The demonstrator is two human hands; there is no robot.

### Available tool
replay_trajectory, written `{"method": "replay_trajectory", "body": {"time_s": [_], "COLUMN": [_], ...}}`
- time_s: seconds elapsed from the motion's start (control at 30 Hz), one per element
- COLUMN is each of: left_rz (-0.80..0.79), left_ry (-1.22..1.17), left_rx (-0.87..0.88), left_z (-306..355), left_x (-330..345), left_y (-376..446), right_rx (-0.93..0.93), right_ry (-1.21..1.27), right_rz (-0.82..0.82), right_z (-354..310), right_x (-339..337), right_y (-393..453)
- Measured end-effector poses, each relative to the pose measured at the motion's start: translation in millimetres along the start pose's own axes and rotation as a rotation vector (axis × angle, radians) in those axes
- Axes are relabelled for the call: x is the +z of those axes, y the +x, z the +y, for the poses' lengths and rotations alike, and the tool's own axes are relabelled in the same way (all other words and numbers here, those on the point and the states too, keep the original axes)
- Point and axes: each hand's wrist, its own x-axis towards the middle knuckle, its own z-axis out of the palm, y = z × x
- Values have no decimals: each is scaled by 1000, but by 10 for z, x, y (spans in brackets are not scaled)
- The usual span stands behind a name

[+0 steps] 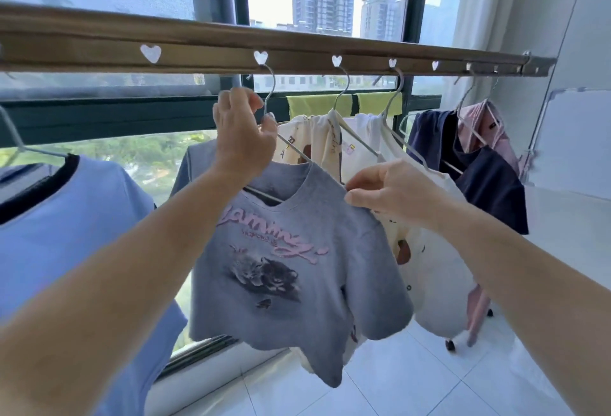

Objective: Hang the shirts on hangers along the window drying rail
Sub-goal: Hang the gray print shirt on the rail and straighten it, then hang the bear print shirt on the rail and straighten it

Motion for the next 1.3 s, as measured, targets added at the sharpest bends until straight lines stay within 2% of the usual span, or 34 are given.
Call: {"method": "replay_trajectory", "body": {"time_s": [0.07, 0.1, 0.17, 0.2, 0.27, 0.3, 0.47, 0.57, 0.7, 0.87, 1.03, 1.1, 1.2, 1.3], "left_rz": [26, -33, -259, -397, -614, -670, -688, -739, -734, -712, -579, -541, -439, -298], "left_ry": [-37, -30, 37, 110, 316, 392, 418, 526, 590, 685, 896, 786, 399, 275], "left_rx": [205, 334, 555, 596, 566, 531, 462, 417, 367, 152, -26, -107, -222, -264], "left_z": [127, 167, 198, 194, 164, 117, -41, -11, 69, 258, 396, 436, 540, 601], "left_x": [-31, -49, -102, -124, -154, -150, -206, -224, -189, -26, 353, 567, 905, 1167], "left_y": [-40, -46, -36, -29, -20, -18, -26, -3, 20, 8, 53, 70, 94, 99], "right_rx": [-37, -57, -86, -95, -120, -143, -210, -212, -239, -184, -33, -45, -101, -151], "right_ry": [15, 20, 39, 63, 110, 122, 146, 136, 66, -113, -245, -301, -315, -303], "right_rz": [-52, -77, -112, -125, -146, -152, -127, -76, 97, 273, 183, 141, 117, 124], "right_z": [-101, -159, -262, -306, -381, -397, -360, -261, -70, 264, 583, 692, 819, 914], "right_x": [114, 172, 303, 374, 485, 517, 548, 474, 211, -102, -251, -273, -335, -412], "right_y": [-2, -4, 23, 48, 104, 129, 237, 285, 355, 570, 761, 787, 800, 794]}}
